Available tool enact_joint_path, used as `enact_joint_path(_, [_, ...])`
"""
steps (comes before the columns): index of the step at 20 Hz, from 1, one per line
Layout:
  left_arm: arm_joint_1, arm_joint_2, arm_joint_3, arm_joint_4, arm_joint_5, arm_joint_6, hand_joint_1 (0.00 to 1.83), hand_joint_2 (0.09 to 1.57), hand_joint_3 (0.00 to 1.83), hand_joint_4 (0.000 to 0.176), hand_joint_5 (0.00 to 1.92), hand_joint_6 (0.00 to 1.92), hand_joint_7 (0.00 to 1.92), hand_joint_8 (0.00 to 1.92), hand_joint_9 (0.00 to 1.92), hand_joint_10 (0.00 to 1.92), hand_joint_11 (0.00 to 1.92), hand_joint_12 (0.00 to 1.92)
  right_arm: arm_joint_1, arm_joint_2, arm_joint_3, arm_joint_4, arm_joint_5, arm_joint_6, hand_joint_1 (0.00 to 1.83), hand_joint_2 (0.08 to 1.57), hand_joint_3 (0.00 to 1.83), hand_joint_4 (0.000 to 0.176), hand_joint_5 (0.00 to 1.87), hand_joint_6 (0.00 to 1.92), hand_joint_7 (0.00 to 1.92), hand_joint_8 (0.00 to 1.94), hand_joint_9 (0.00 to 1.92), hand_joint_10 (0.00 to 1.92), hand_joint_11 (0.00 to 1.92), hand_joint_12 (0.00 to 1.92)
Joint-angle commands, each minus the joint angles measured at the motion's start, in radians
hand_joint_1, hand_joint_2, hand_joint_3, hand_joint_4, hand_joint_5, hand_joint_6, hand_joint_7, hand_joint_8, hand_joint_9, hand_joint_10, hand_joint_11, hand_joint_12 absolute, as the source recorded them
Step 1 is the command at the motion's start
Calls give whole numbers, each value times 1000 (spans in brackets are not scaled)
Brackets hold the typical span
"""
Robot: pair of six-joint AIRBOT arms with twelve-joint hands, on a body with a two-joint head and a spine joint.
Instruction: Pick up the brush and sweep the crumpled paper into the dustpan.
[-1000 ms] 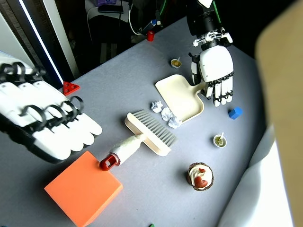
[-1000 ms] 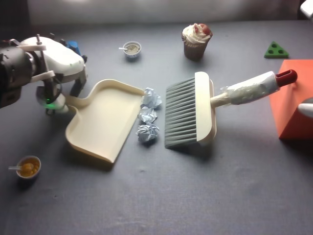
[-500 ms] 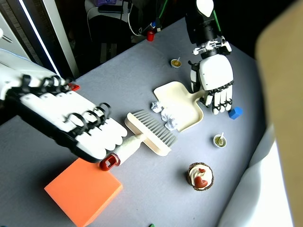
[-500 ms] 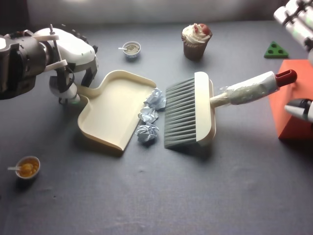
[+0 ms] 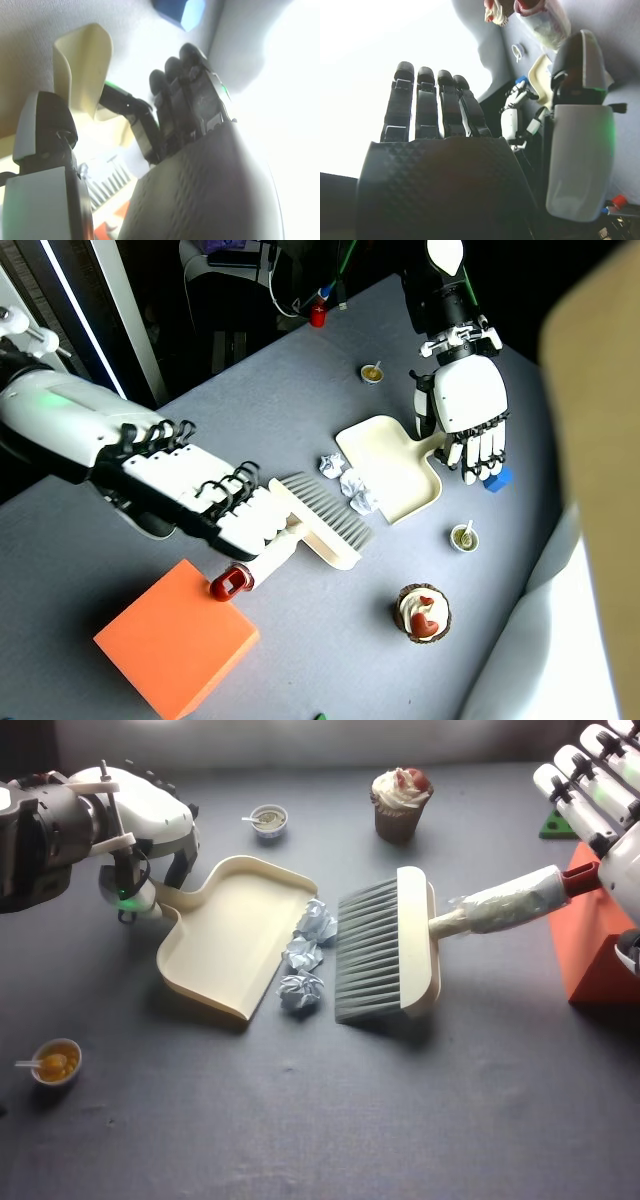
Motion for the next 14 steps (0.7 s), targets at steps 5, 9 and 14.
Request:
enact_joint_path(5, [-23,-6,12,19,18,8,1092,1137,0,0,944,1036,419,5,341,4,312,58,-49,-80,60,-112,-203,8,1015,999,13,0,7,1,87,6,91,5,117,15])
enact_joint_path(9, [-33,-13,15,19,18,7,1088,1129,0,0,959,1013,432,2,349,1,303,63,-84,-143,84,-111,-277,41,997,1086,9,0,20,0,64,1,71,1,105,8])
enact_joint_path(14, [-35,-14,16,19,18,4,1065,1141,2,6,934,1052,413,4,334,4,296,67,-87,-200,106,-110,-325,77,978,1125,6,0,86,13,91,5,92,4,115,9])
